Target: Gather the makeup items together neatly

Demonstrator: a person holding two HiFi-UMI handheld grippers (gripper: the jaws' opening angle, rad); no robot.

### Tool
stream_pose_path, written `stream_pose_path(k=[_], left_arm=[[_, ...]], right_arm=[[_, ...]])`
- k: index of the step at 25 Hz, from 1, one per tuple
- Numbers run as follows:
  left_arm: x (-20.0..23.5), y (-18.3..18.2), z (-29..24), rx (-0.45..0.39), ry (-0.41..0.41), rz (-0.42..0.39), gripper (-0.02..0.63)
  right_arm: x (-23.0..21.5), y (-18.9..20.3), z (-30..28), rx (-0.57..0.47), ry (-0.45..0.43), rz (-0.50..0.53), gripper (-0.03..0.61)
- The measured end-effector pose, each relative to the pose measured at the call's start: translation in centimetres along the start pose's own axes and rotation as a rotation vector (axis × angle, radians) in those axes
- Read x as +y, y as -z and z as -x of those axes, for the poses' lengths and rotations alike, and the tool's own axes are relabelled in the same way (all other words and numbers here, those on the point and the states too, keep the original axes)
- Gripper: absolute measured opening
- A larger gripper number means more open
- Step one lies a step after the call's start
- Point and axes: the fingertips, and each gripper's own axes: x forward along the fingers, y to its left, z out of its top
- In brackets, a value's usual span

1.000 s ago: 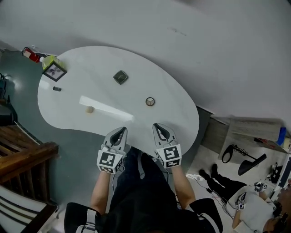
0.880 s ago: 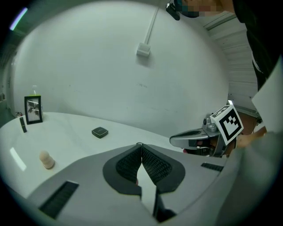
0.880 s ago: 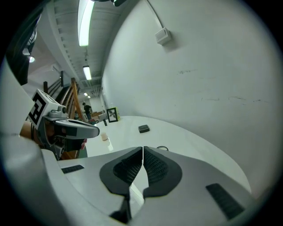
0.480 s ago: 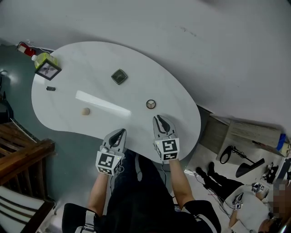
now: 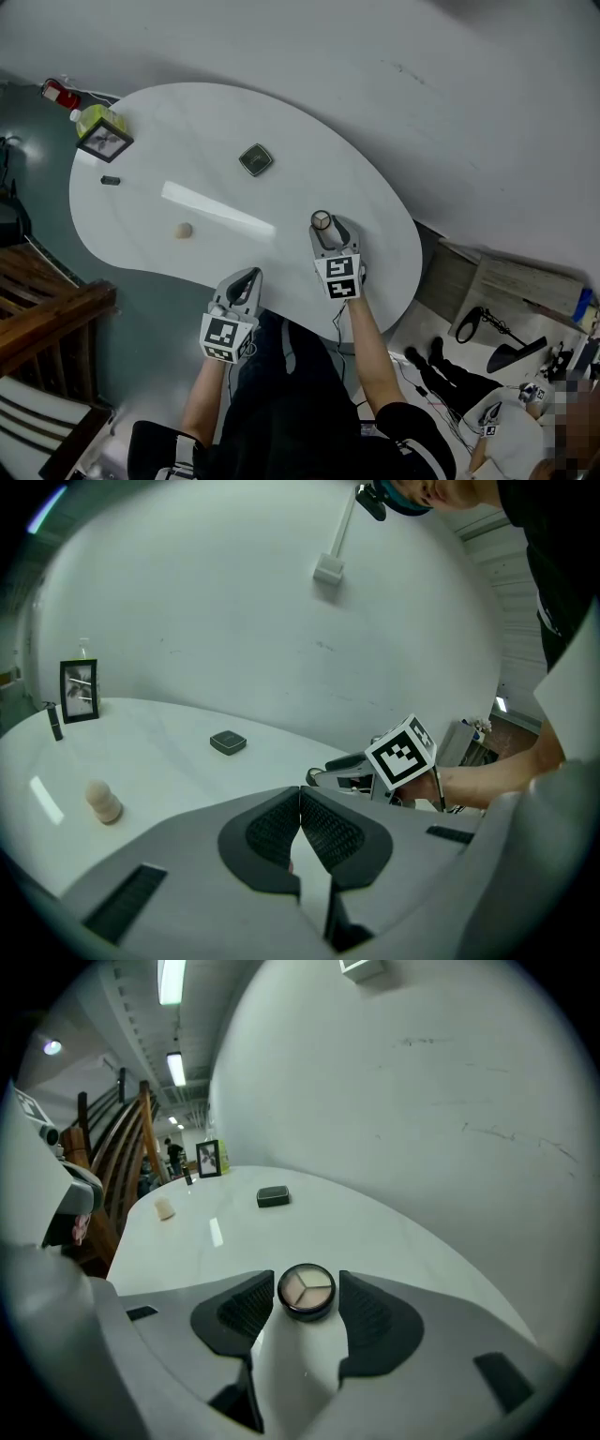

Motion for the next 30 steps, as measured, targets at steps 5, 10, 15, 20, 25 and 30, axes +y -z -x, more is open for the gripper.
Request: stream_pose_path(k=[5,10,15,20,25,30], left_arm=[[0.5,0.3,0.0,0.008,-0.006,0.012,0.020],[1.0,0.3,-0.1,0.005,-0.010,0.018,0.020],[1.3,0.4,0.2,-0.001,-0.018,0.025,0.020],[1.5,0.9,0.8,-0.002,-0.035,0.033,0.020],[1.6,1.3,1.5,-0.006,-0.055,0.040,0.020],[1.7,1.9,2.1,-0.012,-0.074,0.054,0.020]], right_arm=[[-0.1,0.8,-1.3,0.040,0.017,0.019,0.222],[0.1,0.5,-1.9,0.048,0.007,0.046,0.222],[0.8,-0.2,-1.3,0.014,-0.015,0.039,0.221],[3.4,-1.2,-0.1,-0.016,-0.055,0.063,0.221],[6.4,-0.3,0.9,0.008,-0.103,0.121,0.221],[8.1,1.2,1.2,0.032,-0.143,0.133,0.221]])
